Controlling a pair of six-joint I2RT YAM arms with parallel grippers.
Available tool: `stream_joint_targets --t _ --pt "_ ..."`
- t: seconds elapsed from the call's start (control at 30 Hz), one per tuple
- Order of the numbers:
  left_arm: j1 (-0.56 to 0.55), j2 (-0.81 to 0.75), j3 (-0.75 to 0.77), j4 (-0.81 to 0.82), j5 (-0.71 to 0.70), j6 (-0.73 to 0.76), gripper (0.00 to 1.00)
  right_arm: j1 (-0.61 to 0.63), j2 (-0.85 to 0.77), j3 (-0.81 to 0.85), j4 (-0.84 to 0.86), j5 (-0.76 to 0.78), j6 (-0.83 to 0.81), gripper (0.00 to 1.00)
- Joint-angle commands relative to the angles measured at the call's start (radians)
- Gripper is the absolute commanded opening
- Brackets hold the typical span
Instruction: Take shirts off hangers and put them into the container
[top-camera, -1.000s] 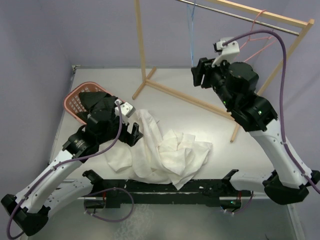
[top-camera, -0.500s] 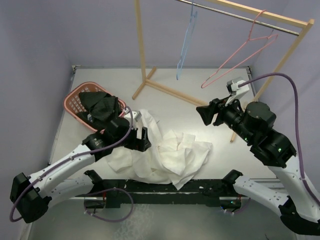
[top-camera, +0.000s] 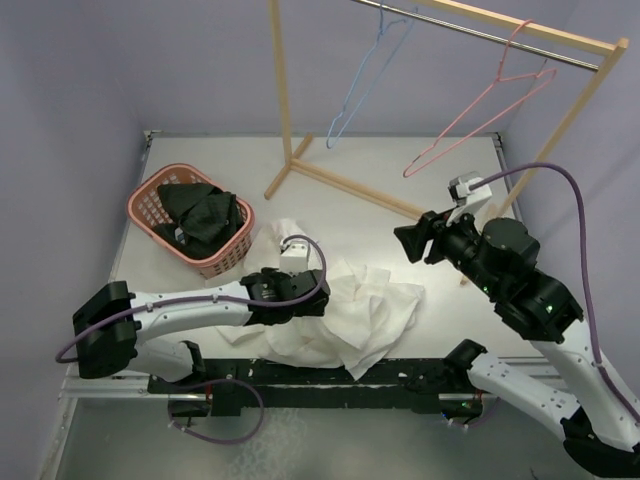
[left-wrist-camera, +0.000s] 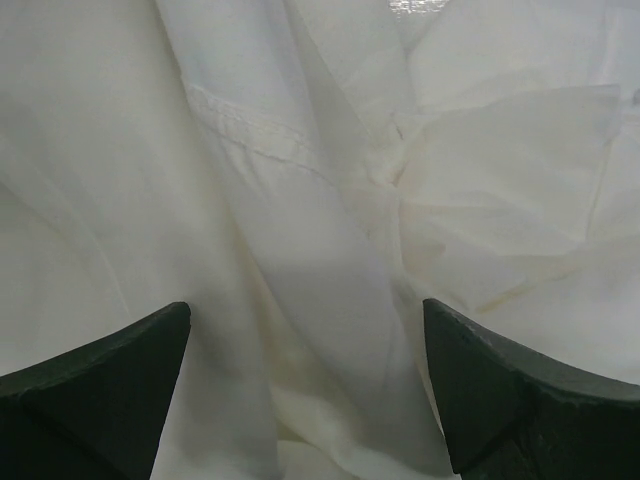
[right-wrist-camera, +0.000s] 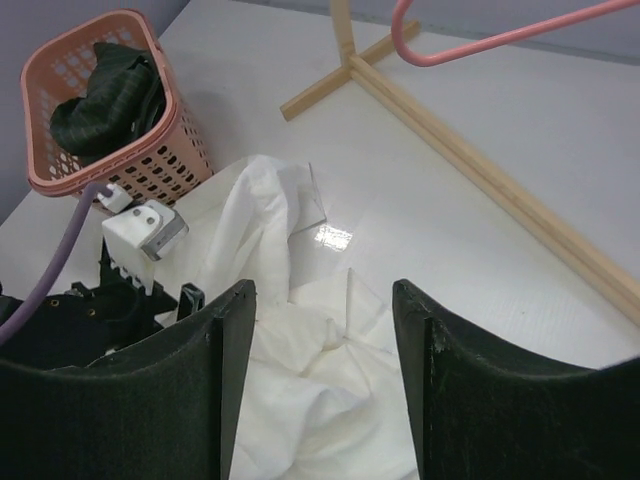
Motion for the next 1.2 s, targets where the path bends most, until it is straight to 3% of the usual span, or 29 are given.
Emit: stream_joint_targets --t 0.0,0.47,0.57,0.67,0.8,0.83,1.03,1.17 --pt "-0.007 0.024 0.030 -0.057 -0.109 -0.152 0.99 -0.004 -0.060 -0.015 0.033 0.048 0.010 0.59" --pt "-0.007 0.199 -0.072 0.203 -0.020 -0.109 0.99 -0.003 -0.127 -0.050 0.009 0.065 0.014 0.58" --pt "-0.006 0.198 -0.092 0.242 -0.010 -0.101 0.73 -0.005 -0.136 -0.057 0.006 0.076 0.014 0.58" --pt "-0.007 0.177 -0.091 0.221 -0.021 -0.125 0.24 -0.004 -0.144 -0.064 0.002 0.089 0.014 0.58" --pt "-0.005 0.133 -0.038 0.148 -0.033 -0.062 0.04 -0.004 -0.152 -0.073 -0.007 0.098 0.019 0.58" --pt "-0.007 0.109 -0.022 0.134 -0.035 -0.032 0.00 -0.004 -0.153 -0.074 -0.011 0.099 0.021 0.58" --pt "0.000 -0.168 0.075 0.109 -0.048 0.299 0.00 -0.003 -0.165 -0.083 -0.026 0.105 0.033 0.58" --pt "0.122 -0.266 0.298 -0.073 -0.020 0.460 0.00 -0.004 -0.171 -0.087 -0.024 0.107 0.040 0.58"
